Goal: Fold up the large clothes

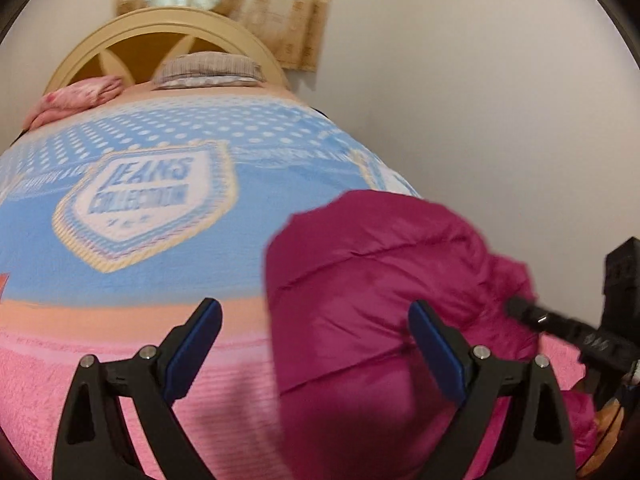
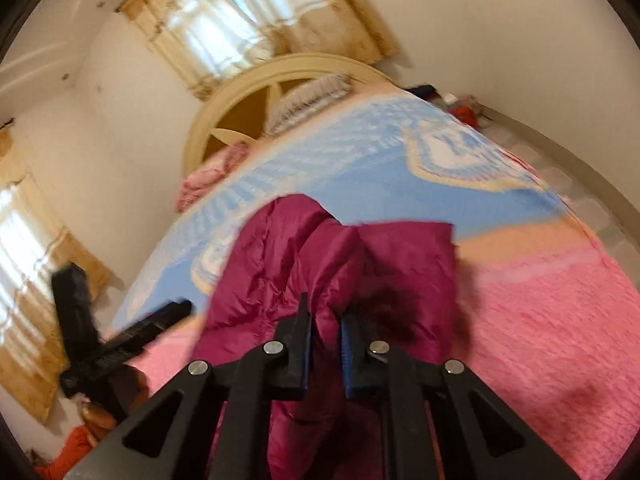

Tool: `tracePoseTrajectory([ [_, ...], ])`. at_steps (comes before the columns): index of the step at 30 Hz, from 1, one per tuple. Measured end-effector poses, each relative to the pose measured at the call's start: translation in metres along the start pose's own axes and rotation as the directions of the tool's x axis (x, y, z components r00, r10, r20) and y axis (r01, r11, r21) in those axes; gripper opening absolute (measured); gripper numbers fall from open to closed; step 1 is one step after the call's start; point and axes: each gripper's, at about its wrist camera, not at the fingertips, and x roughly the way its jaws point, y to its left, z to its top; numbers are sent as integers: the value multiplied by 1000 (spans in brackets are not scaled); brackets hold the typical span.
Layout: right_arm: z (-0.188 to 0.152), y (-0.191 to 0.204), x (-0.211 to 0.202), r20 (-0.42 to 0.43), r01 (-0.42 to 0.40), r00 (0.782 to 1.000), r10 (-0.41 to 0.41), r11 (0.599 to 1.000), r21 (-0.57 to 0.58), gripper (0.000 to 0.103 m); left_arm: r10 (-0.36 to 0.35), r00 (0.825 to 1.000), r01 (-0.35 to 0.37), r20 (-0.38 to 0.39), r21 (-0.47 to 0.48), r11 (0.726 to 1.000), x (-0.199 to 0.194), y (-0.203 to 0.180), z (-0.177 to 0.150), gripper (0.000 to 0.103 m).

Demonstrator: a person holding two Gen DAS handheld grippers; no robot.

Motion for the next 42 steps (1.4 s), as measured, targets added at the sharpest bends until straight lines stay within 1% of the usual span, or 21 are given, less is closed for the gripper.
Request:
tracePoseTrajectory([
  [2,-11,-18,8,-32,5,999,-3,998,55,11,48,999,-46,-23,70,996,14,-23,-3,97],
  [3,-16,-26,9,-33,6,999,-4,997,75,11,74,996,-69,-42,113,991,23,-35,-6,97],
  [4,-18,-30,10,-33,9,999,-6,996,85,11,84,995,-76,-59,138,988,30,-42,-9,97],
  [6,-22,-41,13,-35,13,999,-9,993,116,11,116,990,-100,-86,168,981,42,-52,-13,97],
  [8,-24,-49,21,-50,2,999,6,988,154,11,139,985,-117,-106,188,975,51,-55,-15,98],
  [9,-26,-53,25,-60,-5,998,16,984,175,11,141,983,-118,-116,189,975,55,-54,-16,99],
  [11,-29,-59,32,-73,-17,997,32,979,203,11,145,981,-121,-125,182,976,61,-52,-20,103],
  [13,-31,-61,36,-82,-14,996,32,978,209,10,148,981,-125,-129,172,977,67,-49,-25,103],
  [18,-31,-56,42,-87,13,996,2,984,179,10,139,978,-114,-154,161,980,74,-51,-29,103],
  [25,-33,-45,44,-89,63,995,-52,990,127,10,144,977,-119,-156,161,980,82,-54,-33,103],
  [29,-33,-47,46,-88,61,995,-49,989,134,10,134,977,-110,-165,148,983,88,-54,-33,103],
  [35,-30,-40,46,-98,105,991,-96,989,100,11,165,973,-137,-163,171,976,85,-59,-32,103],
  [36,-29,-40,44,-103,102,991,-91,989,110,13,157,972,-128,-174,169,977,84,-59,-30,103],
  [37,-28,-40,40,-111,99,990,-85,987,127,14,138,972,-107,-190,163,981,81,-56,-28,103],
  [38,-27,-42,32,-126,97,989,-78,983,157,18,110,970,-79,-217,150,986,76,-51,-26,103],
  [39,-26,-44,22,-139,93,988,-68,978,186,24,80,967,-51,-240,126,991,68,-44,-23,103],
  [40,-26,-45,12,-142,91,988,-63,976,199,29,45,967,-23,-252,88,996,58,-34,-20,103],
  [41,-25,-46,-2,-138,89,988,-61,975,202,43,-2,967,11,-255,34,999,46,-20,-17,103],
  [42,-22,-46,-16,-119,78,991,-55,976,202,62,-42,968,40,-247,-16,999,36,-8,-14,103],
])
